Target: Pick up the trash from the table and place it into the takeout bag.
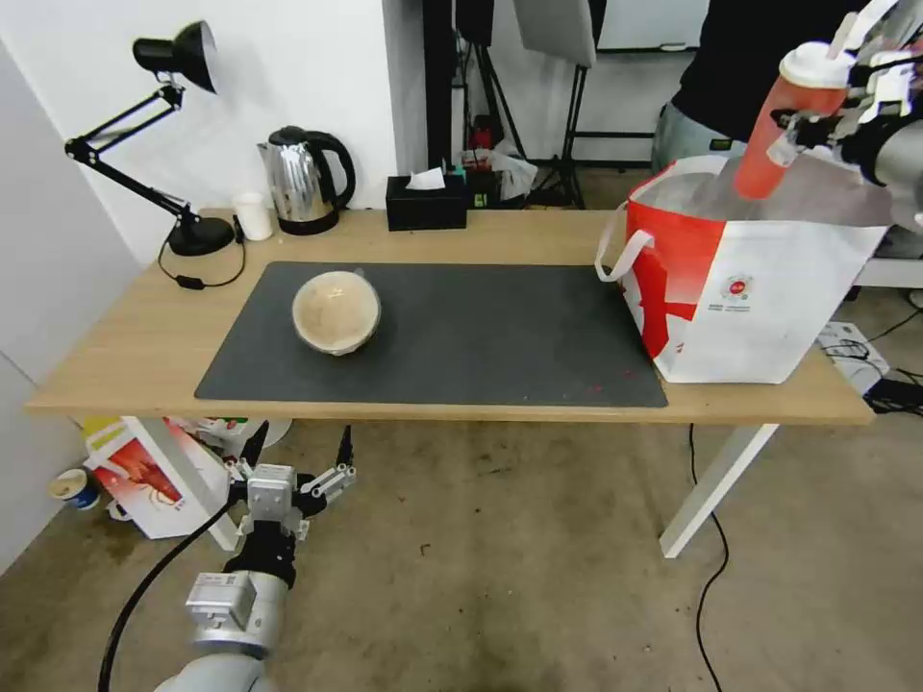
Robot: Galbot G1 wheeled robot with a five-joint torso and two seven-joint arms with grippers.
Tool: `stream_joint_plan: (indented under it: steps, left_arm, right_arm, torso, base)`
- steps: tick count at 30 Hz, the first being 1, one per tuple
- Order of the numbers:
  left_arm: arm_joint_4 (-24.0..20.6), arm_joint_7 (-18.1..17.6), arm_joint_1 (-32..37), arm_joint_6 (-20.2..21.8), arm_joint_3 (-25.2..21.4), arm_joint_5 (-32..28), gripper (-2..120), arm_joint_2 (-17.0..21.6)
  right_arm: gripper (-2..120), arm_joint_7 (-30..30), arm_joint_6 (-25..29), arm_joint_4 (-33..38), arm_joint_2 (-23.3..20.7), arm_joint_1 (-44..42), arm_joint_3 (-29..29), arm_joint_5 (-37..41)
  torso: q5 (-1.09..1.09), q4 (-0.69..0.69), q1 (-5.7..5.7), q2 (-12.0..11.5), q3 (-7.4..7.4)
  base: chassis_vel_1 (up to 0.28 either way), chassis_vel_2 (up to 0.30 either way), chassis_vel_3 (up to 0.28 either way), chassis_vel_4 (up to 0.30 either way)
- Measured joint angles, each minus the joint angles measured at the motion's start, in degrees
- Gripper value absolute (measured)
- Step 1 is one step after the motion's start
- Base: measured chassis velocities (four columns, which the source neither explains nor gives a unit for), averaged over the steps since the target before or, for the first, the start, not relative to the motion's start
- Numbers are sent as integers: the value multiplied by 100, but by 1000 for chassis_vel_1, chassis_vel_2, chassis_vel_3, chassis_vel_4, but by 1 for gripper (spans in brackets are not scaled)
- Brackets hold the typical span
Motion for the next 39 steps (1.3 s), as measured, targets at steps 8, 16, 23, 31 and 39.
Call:
stream_joint_plan:
  steps: [8,16,23,31,39]
  left_arm:
    - [0,0,0,0,0,0,100,0]
    - [0,0,0,0,0,0,100,0]
    - [0,0,0,0,0,0,100,0]
    - [0,0,0,0,0,0,100,0]
    - [0,0,0,0,0,0,100,0]
  right_arm:
    - [6,93,-126,-216,167,-73,-152,-213]
    - [10,786,-579,-153,248,-130,-199,-16]
    - [38,866,-1187,-18,196,-142,-8,93]
    - [65,869,-1305,129,201,-360,236,28]
    - [92,852,-1300,123,196,-341,235,-29]
  torso:
    - [0,0,0,0,0]
    - [0,0,0,0,0]
    - [-1,-1,0,0,-1]
    - [-1,0,-1,0,-1]
    - [0,0,0,0,-1]
  base:
    - [0,0,0,0]
    - [0,0,0,0]
    - [0,0,0,0]
    - [0,0,0,0]
    - [0,0,0,0]
